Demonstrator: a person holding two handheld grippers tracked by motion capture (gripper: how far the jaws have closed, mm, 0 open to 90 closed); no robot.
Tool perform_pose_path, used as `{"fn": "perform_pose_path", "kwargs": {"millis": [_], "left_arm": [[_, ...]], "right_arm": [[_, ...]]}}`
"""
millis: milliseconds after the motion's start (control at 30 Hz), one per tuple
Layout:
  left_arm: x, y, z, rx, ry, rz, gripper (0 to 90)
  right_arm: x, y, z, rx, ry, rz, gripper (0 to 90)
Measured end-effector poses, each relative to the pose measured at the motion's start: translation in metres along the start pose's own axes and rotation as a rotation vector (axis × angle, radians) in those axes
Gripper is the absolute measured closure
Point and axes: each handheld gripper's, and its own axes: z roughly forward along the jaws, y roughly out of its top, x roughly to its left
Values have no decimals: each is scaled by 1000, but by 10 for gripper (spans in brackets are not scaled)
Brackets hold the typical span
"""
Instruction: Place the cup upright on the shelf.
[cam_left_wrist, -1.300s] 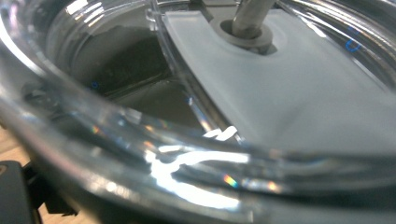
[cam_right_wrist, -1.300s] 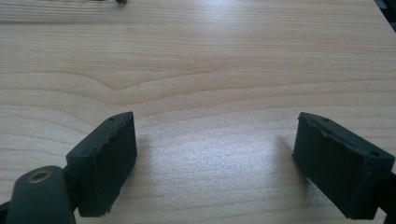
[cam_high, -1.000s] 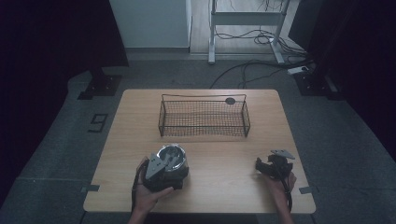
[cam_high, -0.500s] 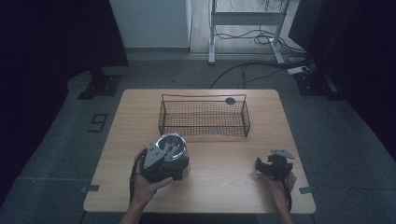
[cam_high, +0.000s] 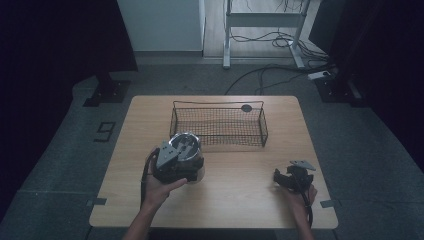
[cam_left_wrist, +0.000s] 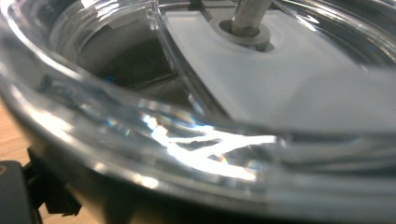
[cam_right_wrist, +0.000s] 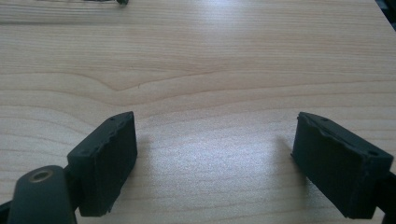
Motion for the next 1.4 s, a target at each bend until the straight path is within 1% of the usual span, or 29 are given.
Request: {"fn": "perform_pose_path", "kwargs": {"millis": [133,200,533,600,767,900,1033,1167,1233,1333,1400], "left_arm": [[3,6,1,5,2,-2,35],[4,9,3,0,9,-7,35],[5,21,12,-1,20,7,35],[7,23,14,2,23,14,35],[13,28,18,-2,16,-12,36],[16,33,21,7,22,-4,36],[19,37,25,11,25,-14,36],[21,42,28,14,36,-14,36],[22,45,29,4,40,-22,36],[25,49,31,-10,24,-47,36],[27,52,31,-20,19,-50,36]], "right_arm": [[0,0,0,0,0,0,137],[0,0,0,1,0,2,136],[0,0,0,-1,0,1,136],[0,0,0,-1,0,1,136],[0,0,0,-1,-2,0,138],[0,0,0,-1,-2,0,138],[0,0,0,-1,-2,-1,138],[0,0,0,3,0,-2,138],[0,0,0,3,0,-3,138],[0,0,0,3,0,-2,138],[0,0,0,3,0,-2,138]]}}
